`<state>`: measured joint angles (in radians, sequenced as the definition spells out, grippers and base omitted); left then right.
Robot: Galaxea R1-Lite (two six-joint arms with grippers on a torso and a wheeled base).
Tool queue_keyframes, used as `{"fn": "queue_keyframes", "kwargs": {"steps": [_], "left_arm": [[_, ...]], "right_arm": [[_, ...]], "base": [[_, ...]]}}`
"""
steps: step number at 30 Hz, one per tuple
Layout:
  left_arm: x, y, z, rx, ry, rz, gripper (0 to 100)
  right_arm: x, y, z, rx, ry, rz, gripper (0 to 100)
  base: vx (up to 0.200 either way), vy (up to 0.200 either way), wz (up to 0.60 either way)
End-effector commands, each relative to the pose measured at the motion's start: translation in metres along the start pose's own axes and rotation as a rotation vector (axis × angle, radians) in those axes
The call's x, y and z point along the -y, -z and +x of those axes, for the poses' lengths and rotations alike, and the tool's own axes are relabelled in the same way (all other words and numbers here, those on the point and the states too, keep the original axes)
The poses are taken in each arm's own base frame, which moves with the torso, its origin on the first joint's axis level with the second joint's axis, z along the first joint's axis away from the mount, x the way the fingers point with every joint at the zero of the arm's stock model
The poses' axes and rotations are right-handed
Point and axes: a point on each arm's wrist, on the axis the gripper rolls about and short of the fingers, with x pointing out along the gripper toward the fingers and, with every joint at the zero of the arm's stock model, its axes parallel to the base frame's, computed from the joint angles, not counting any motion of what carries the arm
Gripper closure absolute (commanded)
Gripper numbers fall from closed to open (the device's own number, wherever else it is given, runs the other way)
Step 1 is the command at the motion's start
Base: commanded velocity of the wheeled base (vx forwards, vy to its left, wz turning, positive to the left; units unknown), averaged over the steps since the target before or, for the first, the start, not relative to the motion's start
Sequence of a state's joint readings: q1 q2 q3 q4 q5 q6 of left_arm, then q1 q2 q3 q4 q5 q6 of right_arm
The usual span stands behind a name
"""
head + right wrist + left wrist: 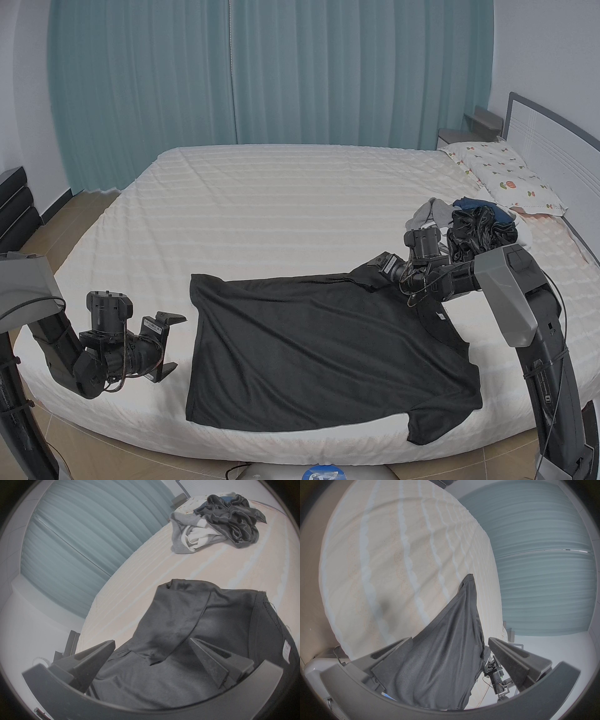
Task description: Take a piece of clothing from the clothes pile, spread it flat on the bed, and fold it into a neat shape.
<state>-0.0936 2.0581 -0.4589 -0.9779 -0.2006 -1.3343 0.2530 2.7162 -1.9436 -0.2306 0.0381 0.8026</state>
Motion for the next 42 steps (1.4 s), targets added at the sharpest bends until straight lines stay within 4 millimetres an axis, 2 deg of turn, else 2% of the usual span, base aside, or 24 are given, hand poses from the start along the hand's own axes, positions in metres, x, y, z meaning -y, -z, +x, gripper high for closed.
{"fn": "queue_keyframes", "kwargs": {"steps": [1, 5, 7, 12, 13, 25, 30, 35, 36, 39, 42], "left_arm": [[0.000, 0.000, 0.000, -0.001, -0.001, -0.001, 0], [0.000, 0.000, 0.000, -0.002, -0.001, 0.000, 0], [-0.002, 0.001, 0.000, -0.005, -0.007, 0.000, 0], [-0.002, 0.001, 0.000, -0.005, -0.007, 0.000, 0], [-0.002, 0.001, 0.000, -0.005, -0.007, 0.000, 0], [-0.001, 0.001, 0.000, -0.004, -0.006, 0.000, 0], [-0.002, 0.001, 0.000, -0.005, -0.007, 0.000, 0], [-0.002, 0.001, 0.000, -0.003, -0.007, 0.000, 0], [-0.001, 0.001, 0.000, -0.003, -0.006, 0.000, 0], [-0.001, 0.001, 0.000, -0.003, -0.006, 0.000, 0], [-0.001, 0.001, 0.000, -0.003, -0.006, 0.000, 0]], "right_arm": [[0.006, 0.007, 0.009, -0.006, 0.008, 0.001, 0], [0.007, 0.008, 0.013, 0.001, 0.005, 0.000, 0], [0.017, 0.016, 0.021, -0.014, 0.023, -0.002, 0], [0.014, 0.022, 0.025, -0.007, -0.011, -0.008, 0], [0.011, 0.019, 0.026, 0.033, -0.047, -0.010, 100], [-0.003, 0.003, 0.021, 0.180, -0.182, -0.023, 100], [-0.021, -0.010, 0.013, 0.321, -0.340, -0.062, 100], [-0.021, 0.000, 0.017, 0.316, -0.356, -0.143, 100], [-0.020, 0.002, 0.019, 0.312, -0.354, -0.154, 0], [-0.018, 0.004, 0.021, 0.307, -0.352, -0.159, 0], [-0.026, 0.008, 0.019, 0.312, -0.416, -0.173, 0]], "base": [[0.000, 0.000, 0.00], [0.000, 0.000, 0.00], [0.000, 0.000, 0.00], [0.000, 0.000, 0.00], [0.000, 0.000, 0.00], [0.000, 0.000, 0.00], [0.000, 0.000, 0.00], [0.000, 0.000, 0.00], [0.000, 0.000, 0.00], [0.000, 0.000, 0.00], [0.000, 0.000, 0.00]]}}
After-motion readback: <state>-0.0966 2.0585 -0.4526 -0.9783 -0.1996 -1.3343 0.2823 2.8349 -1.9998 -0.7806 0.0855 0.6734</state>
